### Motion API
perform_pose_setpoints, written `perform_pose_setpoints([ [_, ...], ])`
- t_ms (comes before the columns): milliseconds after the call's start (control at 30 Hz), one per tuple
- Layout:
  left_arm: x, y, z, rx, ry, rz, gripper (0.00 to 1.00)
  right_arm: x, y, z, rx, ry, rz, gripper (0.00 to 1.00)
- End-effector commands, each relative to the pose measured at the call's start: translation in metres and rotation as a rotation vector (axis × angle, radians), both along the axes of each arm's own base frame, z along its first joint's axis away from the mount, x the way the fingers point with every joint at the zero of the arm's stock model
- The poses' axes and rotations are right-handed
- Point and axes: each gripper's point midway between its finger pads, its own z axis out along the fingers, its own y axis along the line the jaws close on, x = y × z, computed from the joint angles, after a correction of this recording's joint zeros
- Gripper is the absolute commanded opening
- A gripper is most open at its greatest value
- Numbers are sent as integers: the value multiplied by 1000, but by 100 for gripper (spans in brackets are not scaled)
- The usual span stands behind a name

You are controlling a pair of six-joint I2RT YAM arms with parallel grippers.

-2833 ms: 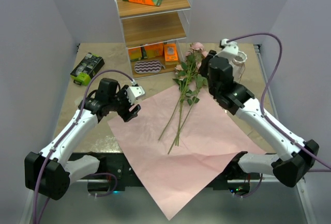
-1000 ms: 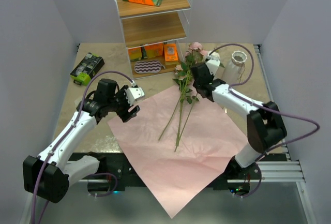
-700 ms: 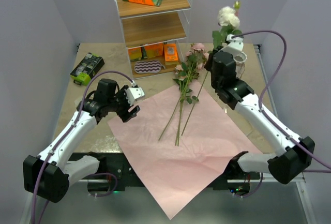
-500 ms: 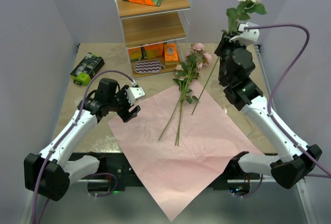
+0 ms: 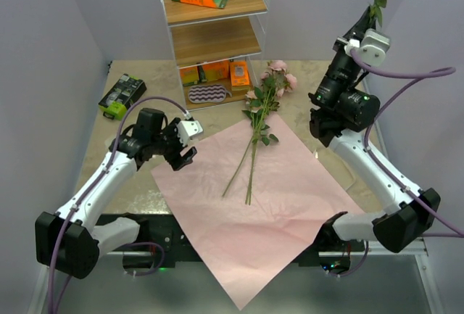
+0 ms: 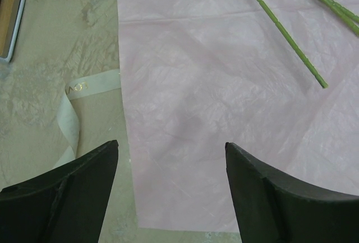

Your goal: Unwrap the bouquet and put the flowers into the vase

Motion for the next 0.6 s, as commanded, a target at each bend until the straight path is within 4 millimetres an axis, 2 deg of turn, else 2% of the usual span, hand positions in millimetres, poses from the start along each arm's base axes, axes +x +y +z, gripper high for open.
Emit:
perform_pose_setpoints([
  [0,10,-4,14,-27,-46,-23,82,-58,-34,53,8,-253,-187,0],
  [33,11,-4,13,-25,-43,-25,82,-54,-32,54,-8,-254,-197,0],
  [100,12,-4,12,-24,-39,-25,82,-62,-40,64,-3,-294,-237,0],
  [133,13,-4,12,-24,-34,-27,82,-56,-40,63,-1,-297,-252,0],
  [200,15,-4,13,-20,-29,-28,82,-58,-51,68,13,-322,-287,0],
  [567,23,-3,17,-16,-25,-32,82,-26,-77,57,20,-322,-319,0],
])
